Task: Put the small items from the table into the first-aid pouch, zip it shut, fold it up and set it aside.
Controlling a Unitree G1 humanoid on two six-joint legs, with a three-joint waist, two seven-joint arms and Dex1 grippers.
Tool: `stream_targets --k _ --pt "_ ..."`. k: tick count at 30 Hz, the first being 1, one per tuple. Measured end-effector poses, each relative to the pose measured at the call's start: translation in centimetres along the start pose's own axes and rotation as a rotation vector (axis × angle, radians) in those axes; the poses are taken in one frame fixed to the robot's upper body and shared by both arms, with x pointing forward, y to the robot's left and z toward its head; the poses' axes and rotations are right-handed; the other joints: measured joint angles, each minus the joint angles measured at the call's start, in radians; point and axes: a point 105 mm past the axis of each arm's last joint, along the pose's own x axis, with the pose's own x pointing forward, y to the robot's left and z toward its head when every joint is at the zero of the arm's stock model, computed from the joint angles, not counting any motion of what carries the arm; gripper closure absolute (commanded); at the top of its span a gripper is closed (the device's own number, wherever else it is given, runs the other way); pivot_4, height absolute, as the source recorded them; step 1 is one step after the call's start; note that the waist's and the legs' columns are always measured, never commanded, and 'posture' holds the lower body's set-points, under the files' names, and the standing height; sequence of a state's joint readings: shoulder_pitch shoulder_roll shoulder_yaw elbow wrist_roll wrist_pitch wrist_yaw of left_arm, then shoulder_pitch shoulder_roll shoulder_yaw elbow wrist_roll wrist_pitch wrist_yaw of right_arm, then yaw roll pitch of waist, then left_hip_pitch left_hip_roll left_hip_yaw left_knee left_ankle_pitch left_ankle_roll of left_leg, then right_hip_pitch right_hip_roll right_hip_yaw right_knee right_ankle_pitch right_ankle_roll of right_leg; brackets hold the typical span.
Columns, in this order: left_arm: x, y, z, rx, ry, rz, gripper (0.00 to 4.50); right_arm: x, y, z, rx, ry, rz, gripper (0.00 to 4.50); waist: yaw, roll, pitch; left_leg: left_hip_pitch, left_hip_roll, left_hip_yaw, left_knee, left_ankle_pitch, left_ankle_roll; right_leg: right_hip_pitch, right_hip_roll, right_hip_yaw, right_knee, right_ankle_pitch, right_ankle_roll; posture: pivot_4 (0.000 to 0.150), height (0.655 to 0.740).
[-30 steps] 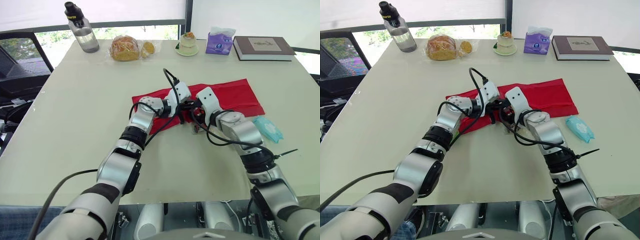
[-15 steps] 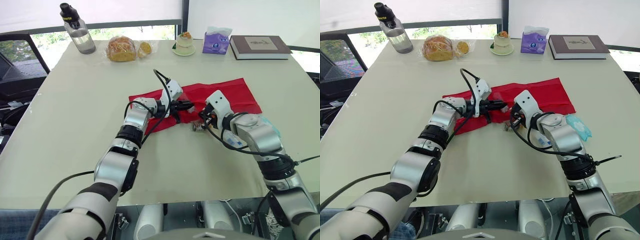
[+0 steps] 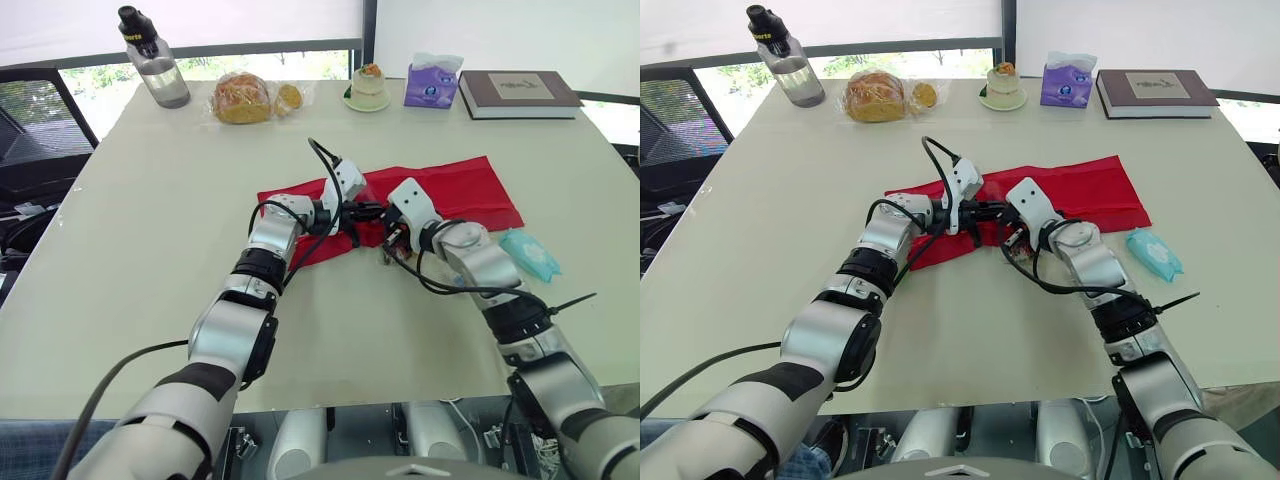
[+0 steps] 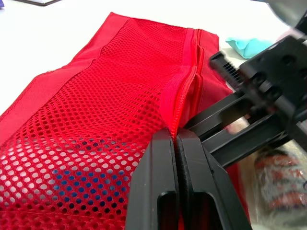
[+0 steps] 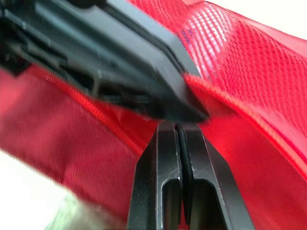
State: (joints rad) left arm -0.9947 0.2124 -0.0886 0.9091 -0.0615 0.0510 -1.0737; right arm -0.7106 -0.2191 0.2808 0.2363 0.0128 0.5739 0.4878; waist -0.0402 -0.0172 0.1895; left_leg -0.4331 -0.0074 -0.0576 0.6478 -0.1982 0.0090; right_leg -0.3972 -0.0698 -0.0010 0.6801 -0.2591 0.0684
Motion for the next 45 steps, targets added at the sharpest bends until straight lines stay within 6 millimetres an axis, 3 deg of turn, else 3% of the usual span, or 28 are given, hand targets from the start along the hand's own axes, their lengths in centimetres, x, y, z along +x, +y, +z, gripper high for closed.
stream_targets --k 6,11,16,19,22,24,25,28,32,34,36,41,45 --pt "-0.1 0.1 0.1 0.007 0.000 0.001 4.50 0.2 0.0 0.0 -0.018 -0.012 0.006 4.43 0.000 0.000 0.000 0.000 0.000 0.000 0.000 0.000 0.000 0.000 0.000 0.000 0.000 0.000 0.000 0.150 0.7332" --pt "-0.3 0.3 0.1 0.017 0.000 0.018 4.50 -1.5 0.0 0.2 -0.040 -0.052 0.027 4.43 0.001 0.000 0.000 0.000 0.000 0.000 0.000 0.000 0.000 0.000 0.000 0.000 0.000 0.000 0.000 0.150 0.7332" --pt "-1.0 1.0 -0.1 0.018 0.010 0.053 4.50 -4.9 -1.0 1.2 -0.035 -0.157 0.018 4.43 0.002 0.000 0.000 0.000 0.000 0.000 0.000 0.000 0.000 0.000 0.000 0.000 0.000 0.000 0.000 0.150 0.7332" --pt "-1.7 1.5 -0.3 0.029 0.018 0.078 4.50 -9.2 0.5 2.1 0.019 -0.324 0.124 4.43 0.003 0.000 0.000 0.000 0.000 -0.001 -0.002 0.000 0.000 0.000 0.000 -0.001 -0.001 0.000 0.000 0.150 0.7332" --pt "-1.9 1.8 -0.4 0.030 0.020 0.094 4.50 -12.6 0.1 2.2 -0.006 -0.373 0.123 4.43 0.003 0.000 0.000 0.000 0.000 0.000 -0.001 0.000 0.000 0.001 0.000 0.000 -0.001 0.000 0.000 0.150 0.7332" --pt "-1.9 1.9 -0.6 0.025 0.022 0.102 4.50 -14.0 -0.4 1.8 0.011 -0.367 0.104 3.81 0.006 0.000 0.000 0.000 0.000 0.000 0.000 0.000 0.000 0.001 0.000 0.000 -0.001 0.000 0.000 0.150 0.7332" --pt "-2.0 1.9 -0.7 0.021 0.023 0.109 4.50 -15.9 -0.9 1.0 0.052 -0.363 0.063 3.44 0.009 0.000 0.000 0.001 0.000 -0.001 0.000 0.000 0.000 0.002 0.000 0.000 -0.001 0.000 0.000 0.150 0.7332" --pt "-2.0 1.9 -0.9 0.014 0.021 0.110 4.50 -18.4 -1.3 -0.4 0.091 -0.332 0.003 2.17 0.018 0.000 0.000 0.001 0.000 -0.001 0.000 0.000 0.000 0.002 0.000 -0.001 -0.001 0.000 0.000 0.150 0.7332" --pt "-2.2 2.1 -1.2 0.015 0.027 0.116 4.50 -23.6 -1.8 -2.4 0.117 -0.273 -0.103 0.06 0.024 0.000 0.000 0.001 0.001 0.000 0.000 0.000 0.000 0.003 0.000 0.000 -0.001 0.000 0.001 0.150 0.7332" --pt "-2.4 2.2 -1.4 0.013 0.035 0.121 4.50 -24.6 -1.9 -2.6 0.120 -0.272 -0.118 0.06 0.022 0.000 0.000 0.002 0.002 0.001 0.001 0.000 0.000 0.003 0.000 0.000 -0.001 0.000 0.001 0.150 0.7332" --pt "-2.8 2.5 -1.7 0.008 0.042 0.130 4.50 -27.6 -1.5 -2.9 0.138 -0.259 -0.132 0.06 0.029 0.001 0.000 0.002 0.002 0.000 0.000 0.000 0.000 0.004 0.001 -0.001 -0.002 -0.002 0.004 0.150 0.7332" --pt "-2.9 2.6 -1.8 0.009 0.051 0.130 4.50 -31.1 -0.8 -3.0 0.180 -0.246 -0.119 0.06 0.029 0.000 0.000 0.002 0.002 0.001 0.001 0.000 0.000 0.004 0.000 0.000 -0.002 -0.003 0.004 0.150 0.7332" --pt "-2.8 2.9 -1.3 0.022 0.057 0.132 4.50 -34.0 -0.5 -1.8 0.172 -0.231 -0.137 0.06 0.030 -0.001 0.000 0.002 0.003 0.001 0.001 0.000 0.000 0.004 0.000 0.000 -0.003 -0.003 0.005 0.150 0.7332"
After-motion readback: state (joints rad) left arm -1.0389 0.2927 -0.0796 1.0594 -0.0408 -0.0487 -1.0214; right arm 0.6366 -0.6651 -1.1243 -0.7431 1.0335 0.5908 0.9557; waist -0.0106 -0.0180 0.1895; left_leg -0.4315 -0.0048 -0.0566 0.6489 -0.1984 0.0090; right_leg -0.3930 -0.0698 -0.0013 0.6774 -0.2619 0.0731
